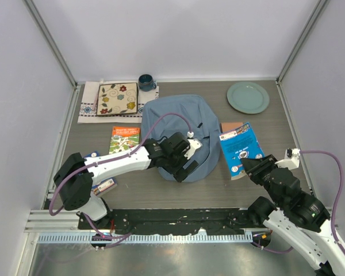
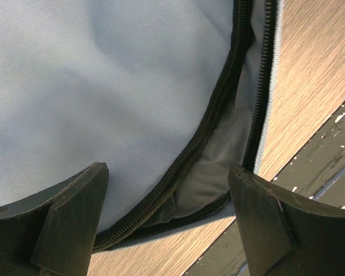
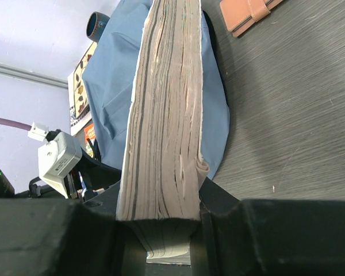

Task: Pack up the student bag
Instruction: Place the book in the student bag.

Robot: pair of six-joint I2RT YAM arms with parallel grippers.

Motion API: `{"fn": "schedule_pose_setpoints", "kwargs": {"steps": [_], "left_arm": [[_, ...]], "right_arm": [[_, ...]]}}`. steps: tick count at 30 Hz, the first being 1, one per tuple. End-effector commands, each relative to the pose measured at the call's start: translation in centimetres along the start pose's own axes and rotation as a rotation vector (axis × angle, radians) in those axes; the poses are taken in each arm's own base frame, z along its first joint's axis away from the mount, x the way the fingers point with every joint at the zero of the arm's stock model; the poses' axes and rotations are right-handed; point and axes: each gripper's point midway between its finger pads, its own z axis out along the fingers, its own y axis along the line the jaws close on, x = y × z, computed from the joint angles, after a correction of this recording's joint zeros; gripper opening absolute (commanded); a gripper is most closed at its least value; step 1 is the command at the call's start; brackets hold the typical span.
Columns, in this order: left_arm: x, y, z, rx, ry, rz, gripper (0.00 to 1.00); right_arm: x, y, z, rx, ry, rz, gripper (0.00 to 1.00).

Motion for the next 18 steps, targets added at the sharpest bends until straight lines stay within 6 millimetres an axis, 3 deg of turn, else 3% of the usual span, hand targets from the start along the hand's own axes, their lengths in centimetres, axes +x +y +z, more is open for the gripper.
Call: {"fn": "schedule_pose_setpoints", "kwargs": {"steps": [1,4,10,12,15,16,18], "left_arm": [[-0.2,0.7,-0.1,-0.059,-0.024,0.028,0.86],[0.0,1.4,0.2,-0.098,-0.022,0.027,0.81],[-0.5,1.4,0.1,-0.096,-0.049,0.033,0.43],[-0.5,1.4,0.1,-0.096,-0.05,0.034,0.35],[-0.8,1.3,0.1,-0.095,-0.058,0.036,0.15],[-1.2,1.4,-0.1,-0.097,-0.069,0.036,0.04],[-1.7,1.4,-0.3,-0.106,-0.09,0.027,0.0]], "right_arm": [[-2.2,2.6,-0.2,-0.082,-0.084,0.093,0.01],[-2.2,2.6,-0.1,-0.081,-0.082,0.093,0.01],[-2.1,2.6,-0.1,-0.082,-0.079,0.096,0.01],[-2.1,2.7,-0.1,-0.082,-0.079,0.097,0.01],[-2.0,2.6,-0.1,-0.081,-0.076,0.098,0.01],[-2.0,2.6,-0.1,-0.08,-0.078,0.1,0.01],[-2.1,2.6,-0.1,-0.08,-0.079,0.1,0.01]]}}
